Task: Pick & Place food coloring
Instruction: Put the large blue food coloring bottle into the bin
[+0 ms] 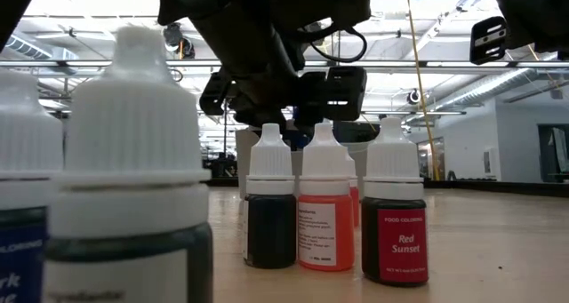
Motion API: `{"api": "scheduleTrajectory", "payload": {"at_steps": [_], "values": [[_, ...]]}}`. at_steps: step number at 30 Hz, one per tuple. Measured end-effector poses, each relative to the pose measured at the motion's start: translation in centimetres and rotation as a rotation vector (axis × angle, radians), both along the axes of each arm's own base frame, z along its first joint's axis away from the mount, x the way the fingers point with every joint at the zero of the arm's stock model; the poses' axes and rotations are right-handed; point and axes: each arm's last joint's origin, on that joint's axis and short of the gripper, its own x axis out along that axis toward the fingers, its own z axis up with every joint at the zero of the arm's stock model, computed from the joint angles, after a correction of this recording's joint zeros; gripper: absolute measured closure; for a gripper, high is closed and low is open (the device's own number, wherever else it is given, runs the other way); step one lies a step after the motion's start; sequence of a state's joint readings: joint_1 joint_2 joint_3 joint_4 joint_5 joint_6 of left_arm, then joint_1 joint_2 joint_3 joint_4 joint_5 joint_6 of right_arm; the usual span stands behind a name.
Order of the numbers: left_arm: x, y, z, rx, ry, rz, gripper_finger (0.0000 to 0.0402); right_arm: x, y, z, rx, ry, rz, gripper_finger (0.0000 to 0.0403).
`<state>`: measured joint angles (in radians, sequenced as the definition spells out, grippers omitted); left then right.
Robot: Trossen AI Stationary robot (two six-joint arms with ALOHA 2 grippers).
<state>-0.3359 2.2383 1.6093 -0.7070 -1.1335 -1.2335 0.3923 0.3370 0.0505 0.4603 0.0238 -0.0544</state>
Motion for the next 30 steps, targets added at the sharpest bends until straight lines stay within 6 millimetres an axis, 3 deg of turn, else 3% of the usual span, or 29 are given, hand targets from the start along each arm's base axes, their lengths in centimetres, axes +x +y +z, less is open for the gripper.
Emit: {"api": "scheduleTrajectory", "payload": {"at_steps": [22,30], "values": [[-0.1,-0.6,0.1,0.023,0.002,-0.016,0.0234,0.0,0.0,0.0,-0.002,-0.001,0.001,0.0403],[-0.3,-0.6,1.5,0.023,-0.023,-0.019,0.0233,0.0,0.0,0.0,-0.001,-0.004,0.002,0.0403]]}}
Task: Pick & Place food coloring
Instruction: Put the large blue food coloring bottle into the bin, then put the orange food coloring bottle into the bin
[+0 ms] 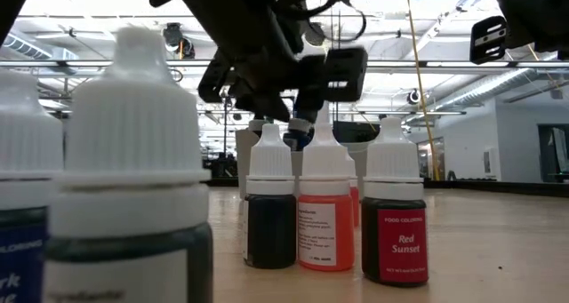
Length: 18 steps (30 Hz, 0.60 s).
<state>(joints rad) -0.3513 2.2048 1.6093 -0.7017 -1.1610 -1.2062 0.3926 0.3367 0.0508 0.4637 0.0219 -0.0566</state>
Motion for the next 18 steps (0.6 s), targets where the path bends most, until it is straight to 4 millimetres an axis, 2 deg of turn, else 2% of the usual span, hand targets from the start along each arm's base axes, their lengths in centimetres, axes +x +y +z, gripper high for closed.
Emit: {"api": "scheduleTrajectory", "payload": {"at_steps": [12,15,18], "values": [[-0.7,-0.5,2.3,0.034,-0.025,-0.014,0.0233,0.0,0.0,0.1,0.002,-0.006,0.001,0.0403],[-1.0,-0.9,3.6,0.050,-0.035,-0.038,0.0233,0.0,0.0,0.1,0.003,-0.007,0.001,0.0403],[-1.4,-1.5,6.1,0.090,-0.046,-0.080,0.0234,0.0,0.0,0.1,0.004,-0.010,0.000,0.0403]]}}
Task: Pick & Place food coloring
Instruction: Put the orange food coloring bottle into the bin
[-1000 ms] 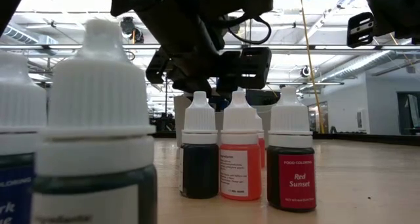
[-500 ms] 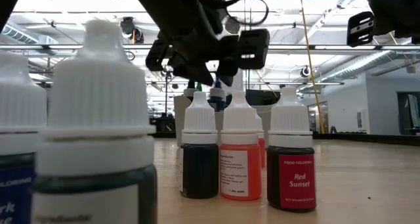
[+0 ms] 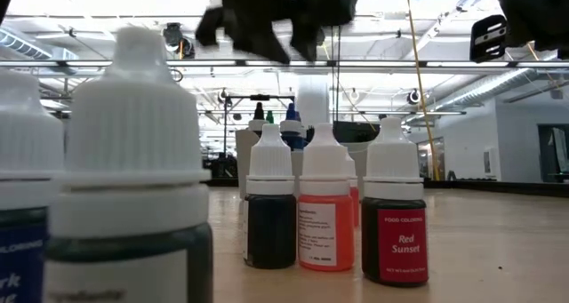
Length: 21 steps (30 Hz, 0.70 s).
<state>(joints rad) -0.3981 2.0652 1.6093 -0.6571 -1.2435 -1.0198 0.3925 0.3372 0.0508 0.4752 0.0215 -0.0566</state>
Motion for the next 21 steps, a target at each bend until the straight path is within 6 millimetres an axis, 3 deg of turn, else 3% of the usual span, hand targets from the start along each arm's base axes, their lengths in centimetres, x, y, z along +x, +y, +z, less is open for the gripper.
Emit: {"api": "scheduleTrajectory", "payload": {"at_steps": [6,11,18,21], "values": [[-2.9,-0.2,7.4,0.135,0.141,-0.142,0.0234,0.0,0.0,-0.1,-0.003,0.007,0.000,0.0403],[-6.0,1.6,13.6,0.158,0.321,-0.441,0.0264,0.0,0.0,-0.1,-0.003,0.007,0.000,0.0403],[-8.9,4.8,17.8,0.235,0.483,-0.898,0.0378,0.0,0.0,-0.1,-0.003,0.007,0.000,0.0403],[-9.9,6.6,19.3,0.255,0.460,-1.031,0.0393,0.0,0.0,-0.1,-0.015,0.002,-0.001,0.0403]]}}
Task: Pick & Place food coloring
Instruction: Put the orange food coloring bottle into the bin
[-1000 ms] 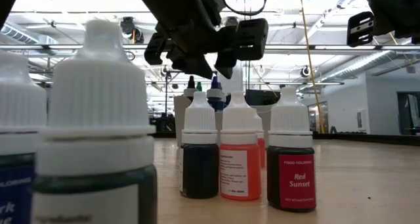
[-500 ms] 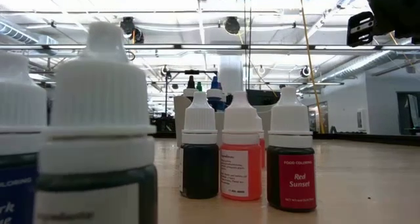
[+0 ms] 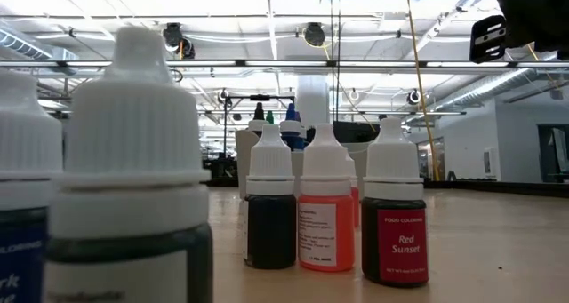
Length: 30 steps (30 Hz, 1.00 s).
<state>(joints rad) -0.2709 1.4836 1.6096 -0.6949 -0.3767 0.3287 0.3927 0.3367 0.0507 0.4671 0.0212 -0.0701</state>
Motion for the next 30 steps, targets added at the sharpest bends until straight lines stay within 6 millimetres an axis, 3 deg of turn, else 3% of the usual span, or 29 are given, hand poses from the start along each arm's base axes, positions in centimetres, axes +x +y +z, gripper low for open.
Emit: {"api": "scheduleTrajectory", "payload": {"at_steps": [4,7,13,17,20,25,30], "values": [[-1.3,2.3,1.5,-0.042,-0.030,-0.188,0.0390,0.0,0.0,0.0,-0.036,-0.015,-0.007,0.0403],[-2.5,4.4,1.5,-0.049,-0.068,-0.203,0.0397,0.0,0.0,0.1,-0.040,-0.026,-0.009,0.0403],[-5.8,8.2,-1.9,-0.169,-0.262,-0.278,0.0395,0.0,0.0,0.2,-0.037,-0.033,-0.015,0.0403],[-7.9,8.8,-4.3,-0.311,-0.456,-0.302,0.0395,0.0,0.0,0.2,-0.061,-0.048,-0.021,0.0403],[-9.1,8.6,-6.5,-0.356,-0.509,-0.301,0.0394,-0.1,-0.1,0.6,-0.079,-0.100,-0.032,0.0403],[-11.8,7.3,-9.1,-0.345,-0.613,-0.281,0.0394,-0.1,-0.2,0.7,-0.120,-0.121,-0.072,0.0403],[-14.0,6.8,-12.8,-0.306,-0.623,-0.122,0.0398,0.0,-0.2,0.7,-0.162,-0.137,-0.101,0.0403]]}}
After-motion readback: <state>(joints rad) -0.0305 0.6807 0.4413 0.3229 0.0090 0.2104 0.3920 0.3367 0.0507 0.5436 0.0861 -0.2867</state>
